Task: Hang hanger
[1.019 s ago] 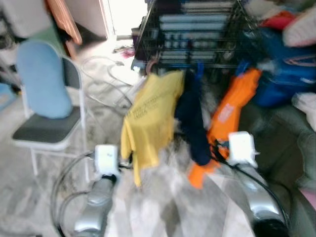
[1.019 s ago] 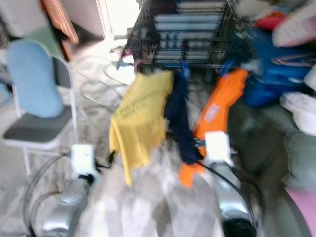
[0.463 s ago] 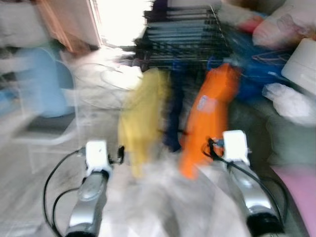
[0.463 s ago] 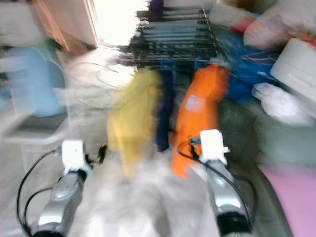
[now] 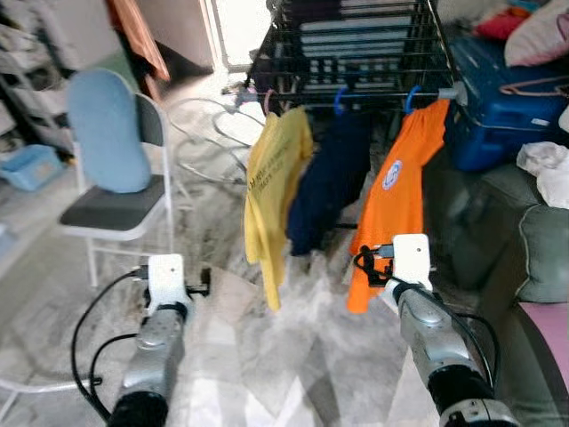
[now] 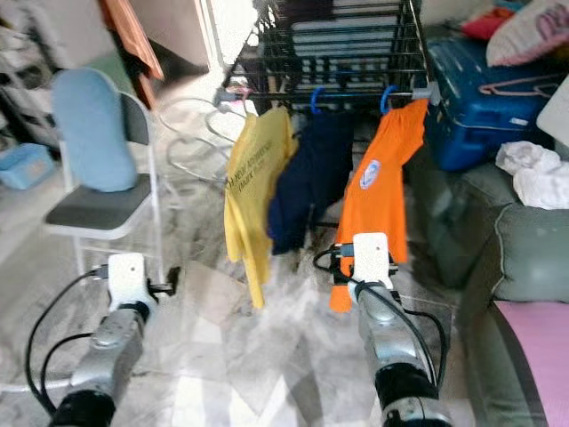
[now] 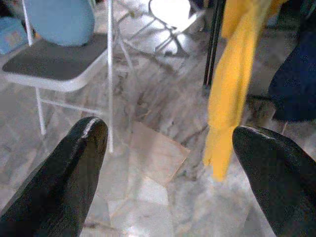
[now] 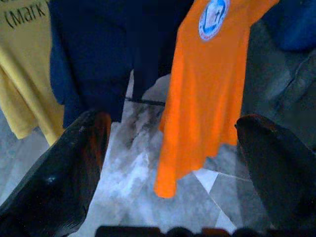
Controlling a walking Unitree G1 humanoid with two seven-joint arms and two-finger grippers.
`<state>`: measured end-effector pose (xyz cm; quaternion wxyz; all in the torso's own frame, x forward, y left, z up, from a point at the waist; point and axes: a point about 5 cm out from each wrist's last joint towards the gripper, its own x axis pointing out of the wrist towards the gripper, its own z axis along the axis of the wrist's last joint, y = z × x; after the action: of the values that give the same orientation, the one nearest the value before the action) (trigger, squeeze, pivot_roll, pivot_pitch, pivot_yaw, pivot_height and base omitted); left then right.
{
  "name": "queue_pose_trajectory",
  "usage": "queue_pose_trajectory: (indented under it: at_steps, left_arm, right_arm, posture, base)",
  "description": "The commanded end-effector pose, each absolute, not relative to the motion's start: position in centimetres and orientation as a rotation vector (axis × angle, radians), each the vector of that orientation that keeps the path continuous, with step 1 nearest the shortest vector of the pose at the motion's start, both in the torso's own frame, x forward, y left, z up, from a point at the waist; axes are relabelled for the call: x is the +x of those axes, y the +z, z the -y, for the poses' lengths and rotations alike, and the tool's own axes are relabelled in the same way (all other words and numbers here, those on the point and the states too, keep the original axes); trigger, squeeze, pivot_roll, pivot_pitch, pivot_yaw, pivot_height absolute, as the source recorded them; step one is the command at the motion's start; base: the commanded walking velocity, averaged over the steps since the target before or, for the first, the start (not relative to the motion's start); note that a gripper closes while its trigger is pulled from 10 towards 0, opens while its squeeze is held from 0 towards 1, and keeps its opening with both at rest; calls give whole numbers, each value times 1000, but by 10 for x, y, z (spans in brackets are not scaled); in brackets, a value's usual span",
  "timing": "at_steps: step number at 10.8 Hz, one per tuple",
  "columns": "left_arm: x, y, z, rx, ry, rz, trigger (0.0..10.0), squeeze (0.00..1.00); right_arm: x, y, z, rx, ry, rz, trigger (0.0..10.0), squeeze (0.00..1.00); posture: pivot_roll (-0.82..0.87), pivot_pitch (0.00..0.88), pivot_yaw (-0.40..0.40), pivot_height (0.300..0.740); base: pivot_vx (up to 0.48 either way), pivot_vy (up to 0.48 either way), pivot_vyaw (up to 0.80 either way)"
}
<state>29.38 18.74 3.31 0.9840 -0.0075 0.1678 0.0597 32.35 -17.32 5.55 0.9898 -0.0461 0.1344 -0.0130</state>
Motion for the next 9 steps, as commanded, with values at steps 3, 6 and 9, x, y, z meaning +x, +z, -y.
queue_pose_trajectory:
  at_steps: [3,6,9]
  left_arm:
    - [292,25,-208,-1,161,-373,10000,0]
    - [292,22,-204,7,147,-372,10000,0]
    - [295,23,-205,13,134,-374,10000,0]
  right_arm:
    - [328,53,173,-47,-31,-282,10000,0]
    - [326,47,170,-46,-26,-295,10000,0]
    - [331,52,174,-52,-33,-286,10000,0]
  posture:
    - [-126,0,101,740]
    - [-119,0,105,740]
    - [-124,0,105,740]
  base:
    - [0,294,0]
    - [0,480,0]
    - [0,480,0]
